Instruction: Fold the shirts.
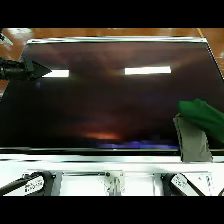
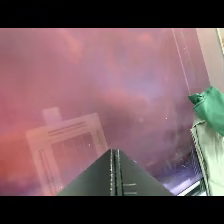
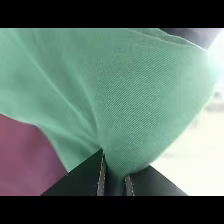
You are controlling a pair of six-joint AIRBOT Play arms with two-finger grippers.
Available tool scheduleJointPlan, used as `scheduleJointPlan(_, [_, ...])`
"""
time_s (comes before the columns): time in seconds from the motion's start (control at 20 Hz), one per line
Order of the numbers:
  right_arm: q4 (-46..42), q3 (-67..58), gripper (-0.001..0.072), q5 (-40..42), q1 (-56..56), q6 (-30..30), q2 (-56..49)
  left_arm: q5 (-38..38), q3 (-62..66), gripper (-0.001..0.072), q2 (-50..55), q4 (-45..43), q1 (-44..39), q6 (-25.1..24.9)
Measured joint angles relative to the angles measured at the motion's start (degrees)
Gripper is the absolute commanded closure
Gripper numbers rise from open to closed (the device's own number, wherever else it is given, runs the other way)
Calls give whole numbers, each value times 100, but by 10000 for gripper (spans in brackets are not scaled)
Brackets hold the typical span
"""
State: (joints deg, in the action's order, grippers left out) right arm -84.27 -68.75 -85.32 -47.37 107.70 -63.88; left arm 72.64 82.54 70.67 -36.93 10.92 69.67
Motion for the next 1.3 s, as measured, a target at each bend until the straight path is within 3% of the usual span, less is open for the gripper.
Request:
scheduleJointPlan(0.3, [-431, 1613, 642, 127, -4, 634, 817, 2, 0, 668, 0, 2, 0, -20])
scheduleJointPlan(0.35, [-481, 1856, 523, 212, -4, 739, 879, 2, 0, 668, 0, 0, 0, -20])
scheduleJointPlan(0.4, [-520, 2050, 227, 256, -4, 831, 925, 2, 0, 668, 0, 0, 0, -20])
scheduleJointPlan(0.45, [-562, 2203, 63, 319, -4, 879, 953, 2, 0, 668, 0, 2, 0, -20])
scheduleJointPlan(0.6, [-590, 2341, 57, 560, -7, 879, 1008, 2, 0, 668, 0, 0, 0, -20])
scheduleJointPlan(0.8, [-407, 1644, 60, 1156, 22, 345, 1029, -20, 2, 670, 2, -116, -50, -17])
scheduleJointPlan(0.9, [46, 1147, 60, 1698, 278, -116, 1036, -52, 2, 670, 7, -647, -284, 90])
scheduleJointPlan(1.0, [295, 778, 60, 2116, 892, -616, 1034, -57, 0, 669, 42, -1690, -769, 527])
scheduleJointPlan(1.05, [332, 656, 59, 2216, 1360, -841, 1019, -31, 0, 601, 76, -2312, -1104, 796])
scheduleJointPlan(1.1, [306, 577, 52, 2223, 1849, -988, 973, 9, 0, 268, 131, -2868, -1436, 1034])
scheduleJointPlan(1.15, [186, 516, 51, 2144, 2374, -1075, 885, 46, 0, -3, 203, -3340, -1775, 1246])
scheduleJointPlan(1.3, [-103, 417, 52, 1727, 3615, -1110, 494, 105, 0, 5, 496, -4100, -2594, 1718])
